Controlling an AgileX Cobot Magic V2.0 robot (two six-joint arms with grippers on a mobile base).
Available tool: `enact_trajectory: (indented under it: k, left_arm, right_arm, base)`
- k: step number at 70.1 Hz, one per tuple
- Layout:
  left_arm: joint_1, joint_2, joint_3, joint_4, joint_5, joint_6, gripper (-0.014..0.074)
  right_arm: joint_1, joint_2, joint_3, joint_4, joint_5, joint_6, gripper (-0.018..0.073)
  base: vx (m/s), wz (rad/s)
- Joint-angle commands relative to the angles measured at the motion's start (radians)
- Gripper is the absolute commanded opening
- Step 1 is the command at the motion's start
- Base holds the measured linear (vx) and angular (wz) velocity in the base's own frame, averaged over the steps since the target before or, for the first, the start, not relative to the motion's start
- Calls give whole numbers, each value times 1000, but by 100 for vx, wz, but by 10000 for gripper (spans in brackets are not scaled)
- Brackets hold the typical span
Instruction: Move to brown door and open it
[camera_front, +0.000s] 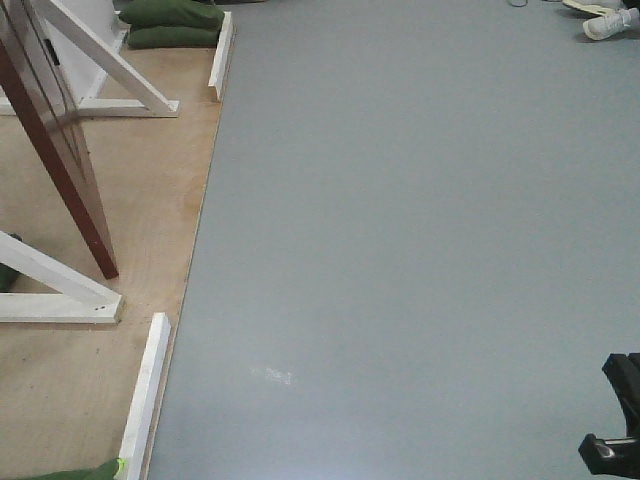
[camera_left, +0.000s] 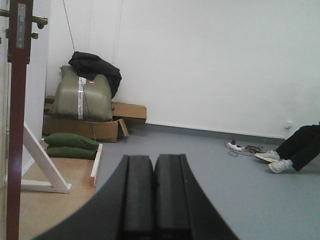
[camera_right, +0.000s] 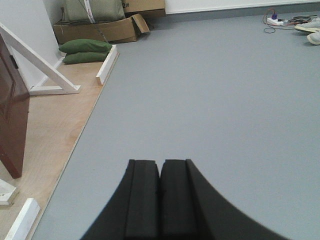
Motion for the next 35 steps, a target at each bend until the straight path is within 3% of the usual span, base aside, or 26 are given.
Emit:
enact_trajectory:
  k: [1, 35]
  left_arm:
    - [-1, -26, 17, 7, -74, 1, 17]
    - [-1, -26, 17, 7, -74, 1, 17]
  right_arm:
    - [-1, -16, 2, -5, -80, -11, 0]
    - [-1, -16, 2, -5, -80, -11, 0]
  base:
    - [0, 0]
    - [0, 0]
